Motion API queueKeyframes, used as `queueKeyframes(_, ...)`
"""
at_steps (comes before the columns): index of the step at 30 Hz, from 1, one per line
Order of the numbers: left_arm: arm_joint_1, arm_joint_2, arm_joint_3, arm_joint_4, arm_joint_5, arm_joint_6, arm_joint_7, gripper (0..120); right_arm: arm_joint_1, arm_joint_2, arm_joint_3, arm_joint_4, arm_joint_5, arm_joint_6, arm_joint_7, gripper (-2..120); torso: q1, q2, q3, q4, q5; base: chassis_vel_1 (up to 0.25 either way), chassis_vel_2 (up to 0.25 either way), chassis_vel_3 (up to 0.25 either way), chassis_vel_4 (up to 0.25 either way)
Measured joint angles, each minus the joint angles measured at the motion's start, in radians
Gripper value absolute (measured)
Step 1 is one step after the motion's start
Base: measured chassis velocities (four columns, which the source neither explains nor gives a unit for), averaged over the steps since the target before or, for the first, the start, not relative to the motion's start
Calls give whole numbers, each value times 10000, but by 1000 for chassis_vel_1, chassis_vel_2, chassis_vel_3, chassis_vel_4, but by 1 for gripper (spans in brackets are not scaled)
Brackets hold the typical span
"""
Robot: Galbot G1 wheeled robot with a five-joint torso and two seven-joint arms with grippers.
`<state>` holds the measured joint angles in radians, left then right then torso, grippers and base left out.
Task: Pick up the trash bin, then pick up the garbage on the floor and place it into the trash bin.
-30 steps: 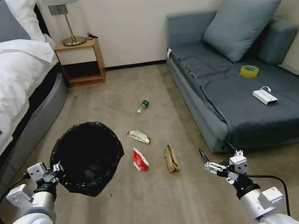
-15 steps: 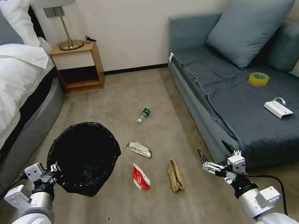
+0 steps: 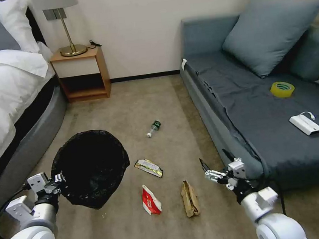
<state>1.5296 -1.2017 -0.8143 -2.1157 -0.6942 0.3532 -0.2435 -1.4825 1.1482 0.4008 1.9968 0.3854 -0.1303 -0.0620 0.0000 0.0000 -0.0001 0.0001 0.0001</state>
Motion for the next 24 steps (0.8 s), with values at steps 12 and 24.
queueKeyframes(12,-209,174,82,222,161,-25,394,4,3611,-1685,-3948,-2504,5323,-2876,3429,100,0,0,1,2,-1,0,0,0,0)
queueKeyframes(24,-227,241,158,373,201,-158,761,4,6103,-1331,-6650,-4770,8301,-4477,6021,100,0,-1,1,0,-4,0,0,0,0)
